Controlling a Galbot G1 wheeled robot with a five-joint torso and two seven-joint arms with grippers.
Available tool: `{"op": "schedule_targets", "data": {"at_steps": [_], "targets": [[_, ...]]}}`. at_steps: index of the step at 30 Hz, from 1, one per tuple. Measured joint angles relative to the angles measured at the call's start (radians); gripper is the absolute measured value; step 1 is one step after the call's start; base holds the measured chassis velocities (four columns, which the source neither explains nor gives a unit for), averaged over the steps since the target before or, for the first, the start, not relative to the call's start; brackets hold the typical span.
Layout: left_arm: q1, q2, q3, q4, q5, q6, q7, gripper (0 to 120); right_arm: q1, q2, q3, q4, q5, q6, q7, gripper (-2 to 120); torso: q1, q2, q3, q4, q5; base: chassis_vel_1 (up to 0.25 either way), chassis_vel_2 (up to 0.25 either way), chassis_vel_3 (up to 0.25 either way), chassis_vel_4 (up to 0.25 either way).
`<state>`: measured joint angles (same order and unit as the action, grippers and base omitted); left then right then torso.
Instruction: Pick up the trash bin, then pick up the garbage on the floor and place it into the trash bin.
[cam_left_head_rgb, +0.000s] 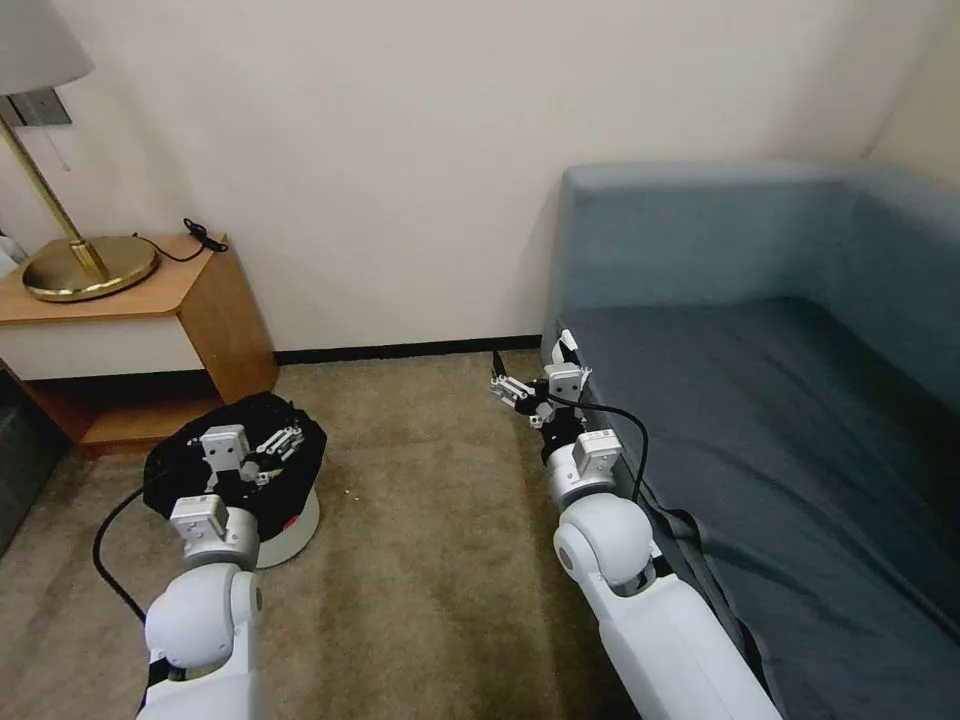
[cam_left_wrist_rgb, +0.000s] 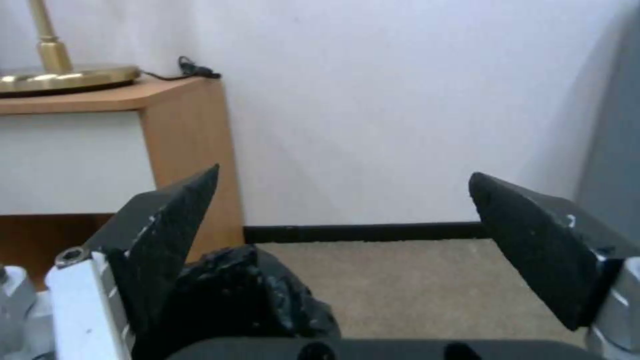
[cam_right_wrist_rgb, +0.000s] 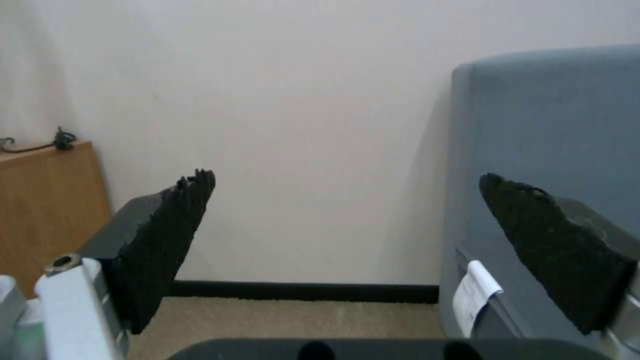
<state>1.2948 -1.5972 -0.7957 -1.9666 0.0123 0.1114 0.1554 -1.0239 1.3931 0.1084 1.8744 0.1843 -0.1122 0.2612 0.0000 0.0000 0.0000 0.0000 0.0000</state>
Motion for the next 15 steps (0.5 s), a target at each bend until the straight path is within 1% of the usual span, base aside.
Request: {"op": "schedule_targets", "data": {"at_steps": [1,11,15], "targets": [[0.001,-0.001,0.006,0.002,0.001,-0.008,0.000,97,0.001,0.001,0.003,-0.002,-0.001,0.000,0.000,100,0.000,0.000,0.000,0.0001,0.0000,0.000,0.000,0.000,0.000],[0.007,-0.001,0.031,0.009,-0.003,-0.023,0.001,96,-0.009,0.006,0.018,-0.008,-0.017,0.013,-0.005,100,0.000,0.000,0.000,0.0000,0.0000,0.000,0.000,0.000,0.000],[0.008,-0.002,0.031,0.011,-0.005,-0.027,0.001,97,-0.013,0.007,0.019,-0.009,-0.019,0.014,-0.007,100,0.000,0.000,0.000,0.0001,0.0000,0.000,0.000,0.000,0.000]]}}
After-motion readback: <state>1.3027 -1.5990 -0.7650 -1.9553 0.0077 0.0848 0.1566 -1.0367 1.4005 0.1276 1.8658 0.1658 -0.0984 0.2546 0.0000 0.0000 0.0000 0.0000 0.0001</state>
